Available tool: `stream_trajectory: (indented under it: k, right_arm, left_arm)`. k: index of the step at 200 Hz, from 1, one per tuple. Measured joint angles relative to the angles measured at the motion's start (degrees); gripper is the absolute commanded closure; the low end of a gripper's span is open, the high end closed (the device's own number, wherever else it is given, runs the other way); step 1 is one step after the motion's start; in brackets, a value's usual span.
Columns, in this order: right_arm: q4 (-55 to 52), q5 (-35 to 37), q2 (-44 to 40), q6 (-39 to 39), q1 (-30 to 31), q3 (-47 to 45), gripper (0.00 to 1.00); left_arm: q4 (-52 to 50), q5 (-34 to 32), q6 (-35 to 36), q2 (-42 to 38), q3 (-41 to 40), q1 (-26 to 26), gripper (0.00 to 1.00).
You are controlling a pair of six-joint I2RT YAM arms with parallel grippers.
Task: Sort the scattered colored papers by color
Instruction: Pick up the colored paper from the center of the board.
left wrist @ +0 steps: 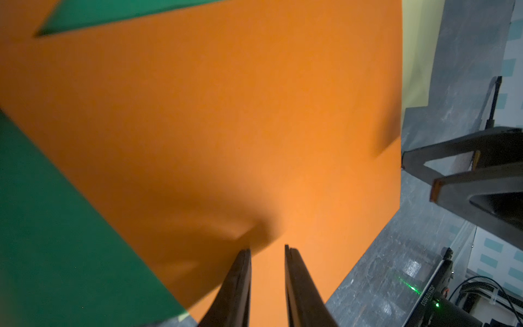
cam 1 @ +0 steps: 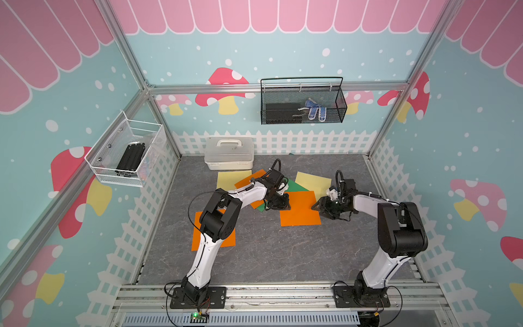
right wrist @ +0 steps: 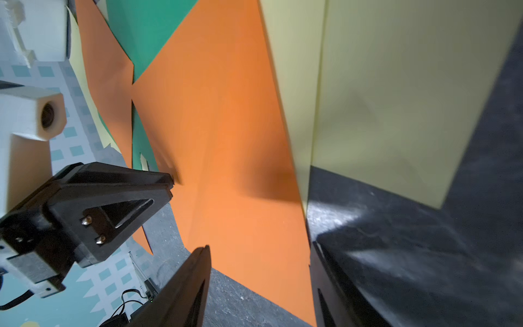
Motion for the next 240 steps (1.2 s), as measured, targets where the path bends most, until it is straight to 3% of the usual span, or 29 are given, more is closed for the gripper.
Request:
stream_trajectory:
  k: [152, 240]
  right_arm:
    - [3.76, -6.4, 3.82, 1.49, 3.63, 2.38, 0.43]
    - [2.78, -6.21, 0.61, 0.98, 5.14, 3.48, 0.43]
  left_arm:
    - [-2.49, 0.09, 0.63, 0.61, 1.49, 0.0, 0.75]
    - [-2.51, 0.07, 0.68, 0.63, 1.49, 0.0, 0.75]
